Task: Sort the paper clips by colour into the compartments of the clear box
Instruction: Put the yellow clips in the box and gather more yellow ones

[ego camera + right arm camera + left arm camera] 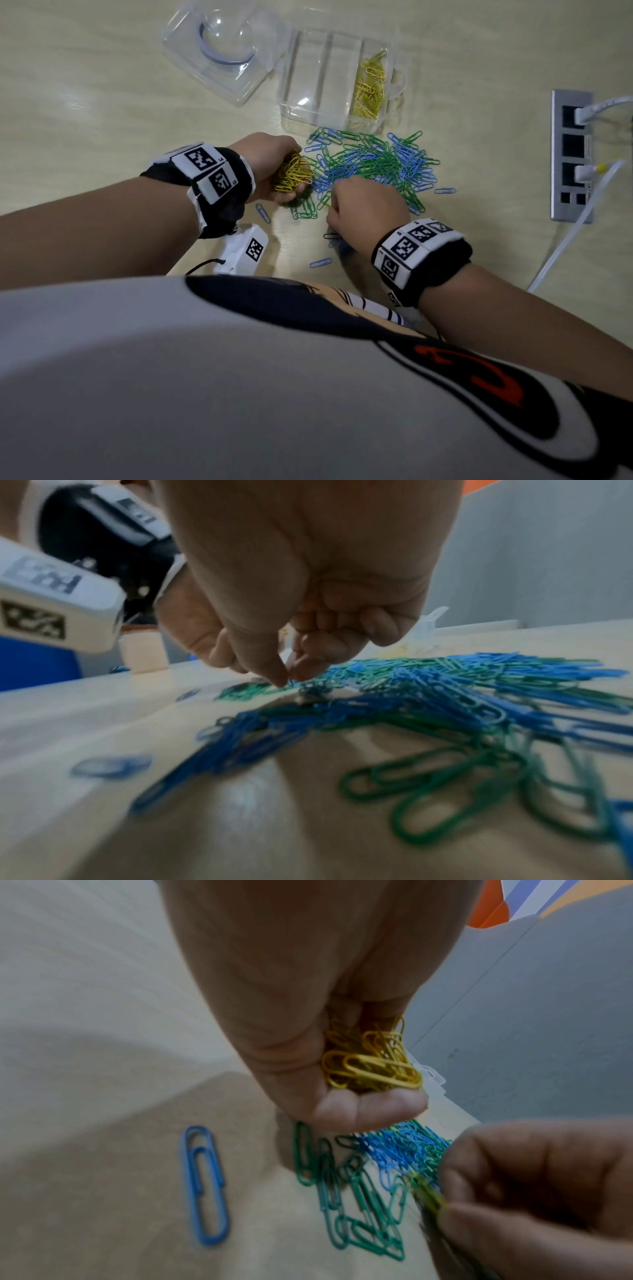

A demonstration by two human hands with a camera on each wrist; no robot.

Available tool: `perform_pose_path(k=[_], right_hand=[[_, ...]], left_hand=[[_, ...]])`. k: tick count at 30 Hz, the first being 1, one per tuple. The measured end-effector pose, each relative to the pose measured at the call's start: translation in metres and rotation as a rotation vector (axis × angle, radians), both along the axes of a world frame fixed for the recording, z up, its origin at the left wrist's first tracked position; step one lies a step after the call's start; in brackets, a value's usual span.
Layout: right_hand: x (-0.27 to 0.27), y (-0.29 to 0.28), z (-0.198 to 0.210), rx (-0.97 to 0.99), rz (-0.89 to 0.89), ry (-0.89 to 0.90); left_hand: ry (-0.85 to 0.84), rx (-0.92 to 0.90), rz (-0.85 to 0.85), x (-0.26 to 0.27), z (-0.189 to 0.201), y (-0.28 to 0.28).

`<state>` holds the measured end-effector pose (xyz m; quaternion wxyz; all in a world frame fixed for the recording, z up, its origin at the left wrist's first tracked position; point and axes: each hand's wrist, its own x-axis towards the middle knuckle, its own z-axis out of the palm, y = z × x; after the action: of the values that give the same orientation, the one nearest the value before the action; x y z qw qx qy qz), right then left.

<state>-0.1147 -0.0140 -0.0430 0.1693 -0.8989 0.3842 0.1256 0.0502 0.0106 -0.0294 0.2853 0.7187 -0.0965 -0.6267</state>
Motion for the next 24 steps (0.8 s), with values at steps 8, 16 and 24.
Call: perform_pose_path(k=[8, 16, 24], right_hand=[[0.007, -0.012, 0.023, -0.017, -0.049, -0.469], [0.012, -0.018, 0.021, -0.065, -0.008, -0.524], [-0.01, -0.06, 0.009, -0.027, -0.281, -0.19]], left_hand=[[-0.016, -0.038, -0.012, -0.009, 0.003, -0.007], [0.043, -0.082, -0.001, -0.014, 0.004, -0.01], [0.044, -0.057, -0.013, -0.003, 0.01, -0.018]])
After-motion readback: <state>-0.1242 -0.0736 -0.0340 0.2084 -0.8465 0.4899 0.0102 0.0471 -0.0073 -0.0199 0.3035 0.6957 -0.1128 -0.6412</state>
